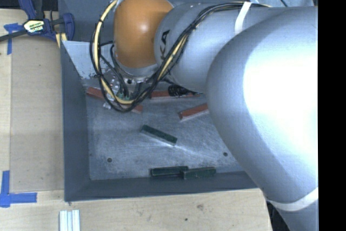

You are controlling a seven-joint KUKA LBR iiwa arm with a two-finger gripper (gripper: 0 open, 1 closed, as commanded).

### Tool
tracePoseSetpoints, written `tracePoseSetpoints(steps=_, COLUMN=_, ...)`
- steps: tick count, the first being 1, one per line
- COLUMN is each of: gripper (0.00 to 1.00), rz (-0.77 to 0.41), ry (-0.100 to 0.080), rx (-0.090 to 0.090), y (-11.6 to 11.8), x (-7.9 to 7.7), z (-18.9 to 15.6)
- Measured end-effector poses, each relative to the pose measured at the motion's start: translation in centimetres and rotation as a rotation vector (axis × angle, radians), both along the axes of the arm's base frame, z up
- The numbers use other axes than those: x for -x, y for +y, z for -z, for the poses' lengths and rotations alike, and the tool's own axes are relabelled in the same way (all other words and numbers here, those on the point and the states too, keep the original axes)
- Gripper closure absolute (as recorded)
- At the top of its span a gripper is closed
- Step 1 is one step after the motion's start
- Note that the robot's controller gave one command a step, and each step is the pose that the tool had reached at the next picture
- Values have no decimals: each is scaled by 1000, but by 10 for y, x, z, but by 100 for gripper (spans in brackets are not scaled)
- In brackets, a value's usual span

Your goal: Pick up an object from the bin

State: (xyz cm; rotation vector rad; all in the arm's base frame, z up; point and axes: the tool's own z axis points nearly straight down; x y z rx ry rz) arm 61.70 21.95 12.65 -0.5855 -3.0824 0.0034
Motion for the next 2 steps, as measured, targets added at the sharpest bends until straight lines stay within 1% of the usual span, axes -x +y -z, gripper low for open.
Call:
tracePoseSetpoints(steps=1, gripper=100, rz=-1, ry=-11, rx=-4, y=2, x=-4, z=-52)
tracePoseSetpoints(steps=2, gripper=100, rz=-15, ry=-2, rx=-1, y=7, x=-5, z=-103)
